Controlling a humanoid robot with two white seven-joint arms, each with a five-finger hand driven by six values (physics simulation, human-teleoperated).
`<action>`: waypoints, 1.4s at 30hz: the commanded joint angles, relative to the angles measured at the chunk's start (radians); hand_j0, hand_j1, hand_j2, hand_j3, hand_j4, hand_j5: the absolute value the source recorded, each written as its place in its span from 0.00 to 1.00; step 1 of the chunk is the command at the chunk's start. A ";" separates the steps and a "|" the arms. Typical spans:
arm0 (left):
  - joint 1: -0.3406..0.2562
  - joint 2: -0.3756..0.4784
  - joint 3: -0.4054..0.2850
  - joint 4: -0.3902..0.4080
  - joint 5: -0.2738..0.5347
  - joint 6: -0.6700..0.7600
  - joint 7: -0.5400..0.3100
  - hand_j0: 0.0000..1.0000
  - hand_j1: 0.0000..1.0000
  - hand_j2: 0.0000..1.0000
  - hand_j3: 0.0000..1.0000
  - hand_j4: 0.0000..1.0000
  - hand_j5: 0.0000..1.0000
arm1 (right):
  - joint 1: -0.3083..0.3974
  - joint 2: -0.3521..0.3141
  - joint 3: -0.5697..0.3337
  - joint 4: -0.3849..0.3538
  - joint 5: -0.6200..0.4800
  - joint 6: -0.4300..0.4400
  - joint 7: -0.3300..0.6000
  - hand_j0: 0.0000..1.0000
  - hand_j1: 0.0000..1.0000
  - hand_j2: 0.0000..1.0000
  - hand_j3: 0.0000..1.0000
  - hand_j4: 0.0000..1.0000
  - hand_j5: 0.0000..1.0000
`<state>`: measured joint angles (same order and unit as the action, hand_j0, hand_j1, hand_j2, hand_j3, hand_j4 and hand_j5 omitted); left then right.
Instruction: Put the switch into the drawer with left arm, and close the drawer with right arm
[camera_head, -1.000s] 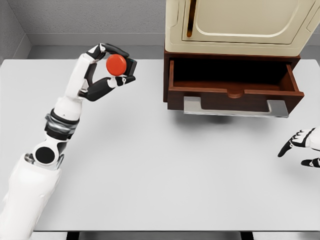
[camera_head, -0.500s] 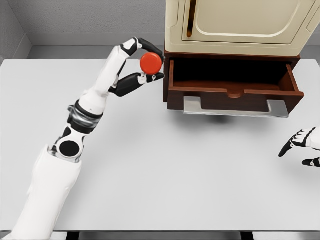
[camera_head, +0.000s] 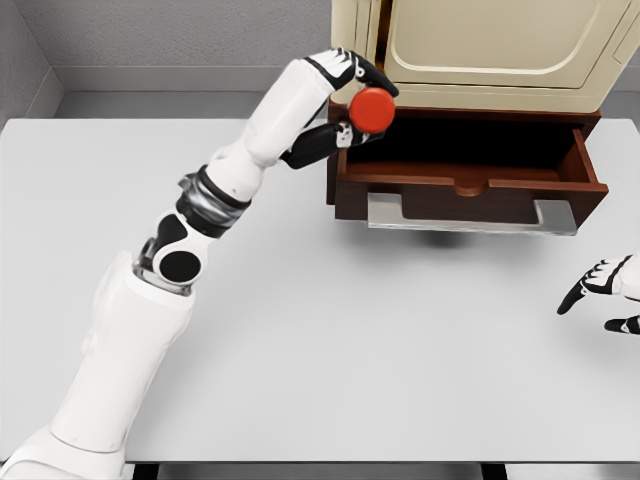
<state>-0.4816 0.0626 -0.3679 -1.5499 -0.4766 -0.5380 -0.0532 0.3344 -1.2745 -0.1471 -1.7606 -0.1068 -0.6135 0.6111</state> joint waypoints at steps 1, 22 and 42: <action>-0.003 -0.001 -0.019 0.007 -0.033 0.023 0.001 0.40 0.40 0.40 0.40 0.40 0.40 | 0.000 -0.002 0.000 0.000 -0.007 0.003 0.000 0.66 0.66 0.66 0.66 0.66 0.66; -0.181 -0.004 -0.143 0.129 -0.224 0.088 0.007 0.40 0.40 0.40 0.40 0.40 0.40 | 0.011 -0.003 0.000 0.000 -0.005 0.003 0.000 0.66 0.66 0.66 0.66 0.66 0.66; -0.189 -0.004 -0.151 0.149 -0.229 0.115 0.007 0.69 0.69 0.69 0.69 0.69 0.69 | 0.012 -0.003 0.001 0.000 -0.005 0.003 0.000 0.65 0.65 0.65 0.65 0.65 0.65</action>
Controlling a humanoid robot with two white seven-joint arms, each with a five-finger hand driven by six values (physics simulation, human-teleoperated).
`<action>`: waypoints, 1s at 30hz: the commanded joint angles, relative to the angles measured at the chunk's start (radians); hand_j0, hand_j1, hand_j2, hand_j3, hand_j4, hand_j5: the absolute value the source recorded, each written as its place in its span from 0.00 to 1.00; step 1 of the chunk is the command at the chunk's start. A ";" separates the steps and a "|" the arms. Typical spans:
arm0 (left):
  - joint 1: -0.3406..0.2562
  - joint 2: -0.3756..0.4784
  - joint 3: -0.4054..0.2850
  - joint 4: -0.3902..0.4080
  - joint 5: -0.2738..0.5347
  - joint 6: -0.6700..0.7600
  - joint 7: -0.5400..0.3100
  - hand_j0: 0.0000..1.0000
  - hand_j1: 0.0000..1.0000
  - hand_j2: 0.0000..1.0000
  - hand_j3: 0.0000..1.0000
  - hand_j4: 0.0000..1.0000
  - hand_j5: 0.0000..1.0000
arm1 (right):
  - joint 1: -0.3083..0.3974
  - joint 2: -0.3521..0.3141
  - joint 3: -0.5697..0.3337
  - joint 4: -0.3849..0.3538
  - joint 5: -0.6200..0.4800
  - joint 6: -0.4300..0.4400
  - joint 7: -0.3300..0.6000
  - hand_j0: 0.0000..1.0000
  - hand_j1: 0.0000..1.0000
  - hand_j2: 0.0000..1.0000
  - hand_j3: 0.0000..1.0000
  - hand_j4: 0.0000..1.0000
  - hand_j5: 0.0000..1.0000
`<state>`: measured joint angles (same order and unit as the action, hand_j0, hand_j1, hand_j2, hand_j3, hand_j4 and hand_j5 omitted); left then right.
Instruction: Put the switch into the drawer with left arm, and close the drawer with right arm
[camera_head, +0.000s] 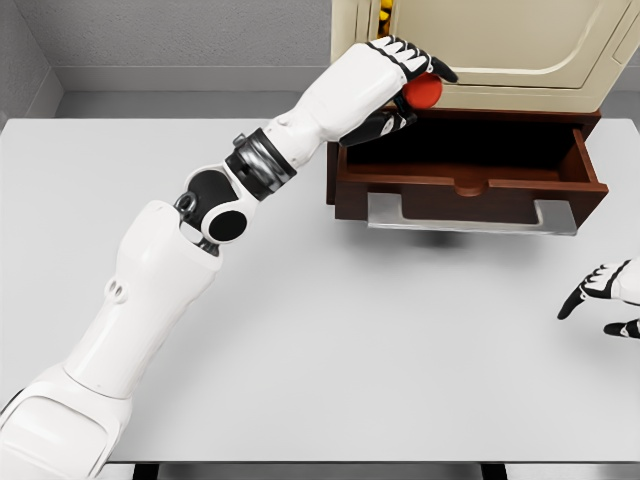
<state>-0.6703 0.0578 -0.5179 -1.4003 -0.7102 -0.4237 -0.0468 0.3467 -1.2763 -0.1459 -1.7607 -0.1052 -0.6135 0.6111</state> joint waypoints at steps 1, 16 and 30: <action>0.000 0.000 -0.005 0.000 0.005 0.000 0.001 0.69 0.69 0.69 0.69 0.69 0.69 | 0.000 -0.002 0.000 0.000 -0.007 0.003 0.000 0.65 0.65 0.65 0.65 0.65 0.65; 0.000 -0.001 -0.028 -0.003 0.005 0.000 0.002 0.81 0.81 0.81 0.81 0.81 0.81 | 0.015 -0.017 0.000 0.000 0.005 0.003 0.000 0.65 0.65 0.65 0.65 0.65 0.65; 0.023 0.094 -0.025 -0.212 0.028 -0.187 0.002 0.89 0.89 0.89 0.89 0.89 0.89 | -0.005 -0.051 0.006 0.000 0.005 0.003 0.000 0.65 0.65 0.65 0.65 0.65 0.65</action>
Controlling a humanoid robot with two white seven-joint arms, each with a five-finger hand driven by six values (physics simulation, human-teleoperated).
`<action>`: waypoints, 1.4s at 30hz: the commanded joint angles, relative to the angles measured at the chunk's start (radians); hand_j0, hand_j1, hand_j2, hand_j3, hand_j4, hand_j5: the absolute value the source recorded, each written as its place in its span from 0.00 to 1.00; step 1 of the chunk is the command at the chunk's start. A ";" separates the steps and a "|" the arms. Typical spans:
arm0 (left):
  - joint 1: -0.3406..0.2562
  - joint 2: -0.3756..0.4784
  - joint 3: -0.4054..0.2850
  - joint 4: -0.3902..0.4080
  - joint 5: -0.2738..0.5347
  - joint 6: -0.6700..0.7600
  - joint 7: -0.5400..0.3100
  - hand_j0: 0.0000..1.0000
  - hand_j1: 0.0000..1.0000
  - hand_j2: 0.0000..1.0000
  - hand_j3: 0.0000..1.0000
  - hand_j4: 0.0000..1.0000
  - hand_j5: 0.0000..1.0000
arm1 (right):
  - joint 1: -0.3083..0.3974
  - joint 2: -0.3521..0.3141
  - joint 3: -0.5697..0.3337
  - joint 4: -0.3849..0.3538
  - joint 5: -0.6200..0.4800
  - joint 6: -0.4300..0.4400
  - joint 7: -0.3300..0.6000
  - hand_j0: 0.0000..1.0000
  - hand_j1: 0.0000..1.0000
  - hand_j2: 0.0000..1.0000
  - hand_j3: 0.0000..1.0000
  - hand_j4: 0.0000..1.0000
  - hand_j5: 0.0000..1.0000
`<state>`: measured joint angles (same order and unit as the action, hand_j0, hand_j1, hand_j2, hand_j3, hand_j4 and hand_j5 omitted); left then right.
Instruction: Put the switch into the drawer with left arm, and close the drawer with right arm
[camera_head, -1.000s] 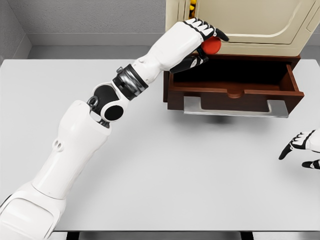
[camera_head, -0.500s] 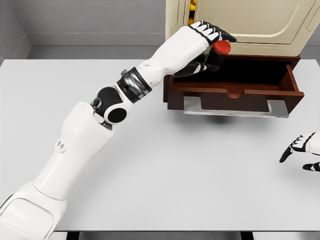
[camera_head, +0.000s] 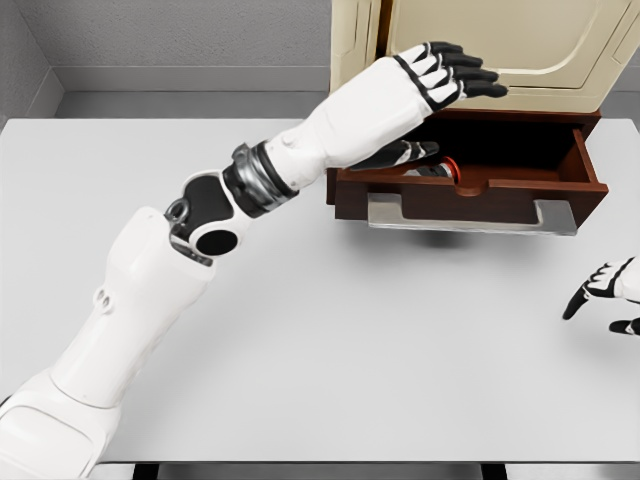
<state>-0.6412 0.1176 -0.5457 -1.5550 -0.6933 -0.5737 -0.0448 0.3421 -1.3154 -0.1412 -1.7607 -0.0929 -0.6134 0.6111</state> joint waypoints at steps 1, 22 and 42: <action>0.002 0.071 0.004 -0.089 0.061 -0.037 0.002 0.90 0.90 0.90 0.90 0.90 0.90 | -0.002 -0.013 0.002 0.000 -0.005 0.003 0.000 0.65 0.65 0.65 0.65 0.65 0.65; 0.425 0.821 0.299 0.104 0.416 -0.037 -0.007 1.00 1.00 1.00 1.00 1.00 1.00 | -0.104 0.024 0.061 0.001 -0.001 0.003 0.000 0.68 0.68 0.68 0.68 0.68 0.68; 0.426 0.794 0.299 0.104 0.414 -0.037 -0.009 1.00 1.00 1.00 1.00 1.00 1.00 | -0.241 0.065 0.201 0.000 0.018 0.003 0.000 0.67 0.67 0.67 0.67 0.67 0.67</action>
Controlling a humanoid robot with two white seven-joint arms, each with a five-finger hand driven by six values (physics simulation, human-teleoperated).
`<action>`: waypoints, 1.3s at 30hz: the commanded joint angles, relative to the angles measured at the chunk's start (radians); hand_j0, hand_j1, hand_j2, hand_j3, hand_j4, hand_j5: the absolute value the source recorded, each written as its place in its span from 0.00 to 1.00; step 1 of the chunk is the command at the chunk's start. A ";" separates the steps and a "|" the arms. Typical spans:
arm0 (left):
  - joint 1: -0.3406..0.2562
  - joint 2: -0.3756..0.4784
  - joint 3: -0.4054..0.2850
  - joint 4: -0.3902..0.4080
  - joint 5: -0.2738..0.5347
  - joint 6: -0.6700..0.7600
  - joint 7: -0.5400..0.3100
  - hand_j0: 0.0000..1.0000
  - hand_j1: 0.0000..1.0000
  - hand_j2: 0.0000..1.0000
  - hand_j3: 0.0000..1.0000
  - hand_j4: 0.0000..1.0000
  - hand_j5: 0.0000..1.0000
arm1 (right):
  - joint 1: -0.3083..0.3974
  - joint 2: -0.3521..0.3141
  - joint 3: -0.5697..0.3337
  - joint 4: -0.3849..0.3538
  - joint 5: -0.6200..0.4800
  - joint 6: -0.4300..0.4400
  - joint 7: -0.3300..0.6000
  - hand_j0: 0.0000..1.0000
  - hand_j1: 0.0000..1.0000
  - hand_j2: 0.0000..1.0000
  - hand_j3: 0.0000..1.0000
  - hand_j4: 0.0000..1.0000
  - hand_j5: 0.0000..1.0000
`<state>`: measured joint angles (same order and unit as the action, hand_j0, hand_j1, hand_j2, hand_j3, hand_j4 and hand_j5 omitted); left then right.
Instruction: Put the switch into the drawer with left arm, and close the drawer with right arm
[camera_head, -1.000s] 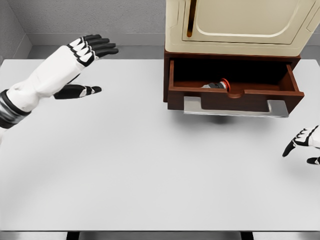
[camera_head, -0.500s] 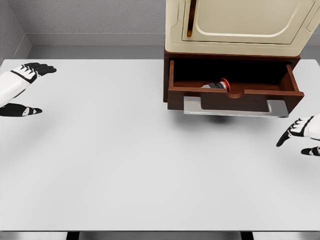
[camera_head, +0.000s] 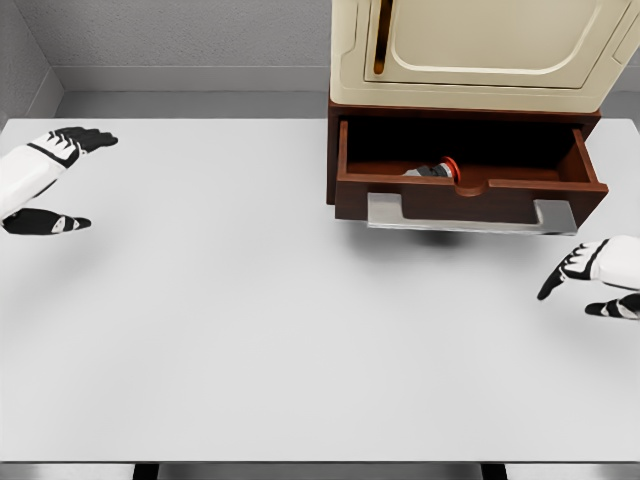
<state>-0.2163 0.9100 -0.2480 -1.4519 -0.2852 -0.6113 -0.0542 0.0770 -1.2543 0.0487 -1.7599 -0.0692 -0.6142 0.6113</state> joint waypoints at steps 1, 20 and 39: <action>0.000 0.001 -0.001 -0.001 0.006 0.000 0.000 1.00 1.00 1.00 1.00 1.00 1.00 | 0.001 0.004 0.037 0.000 -0.004 0.003 0.000 0.68 0.68 0.68 0.68 0.68 0.68; 0.002 0.001 0.001 -0.001 0.008 0.000 0.000 1.00 1.00 1.00 1.00 1.00 1.00 | -0.247 0.041 0.241 0.002 -0.009 0.003 0.000 0.71 0.71 0.71 0.71 0.71 0.71; 0.002 0.001 -0.001 -0.001 0.008 0.000 0.000 1.00 1.00 1.00 1.00 1.00 1.00 | -0.253 0.027 0.227 0.002 -0.053 0.003 0.000 0.73 0.73 0.73 0.73 0.73 0.73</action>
<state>-0.2147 0.9109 -0.2420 -1.4543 -0.2847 -0.6106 -0.0543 -0.1766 -1.2367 0.2559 -1.7339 0.0397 -0.5899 0.6252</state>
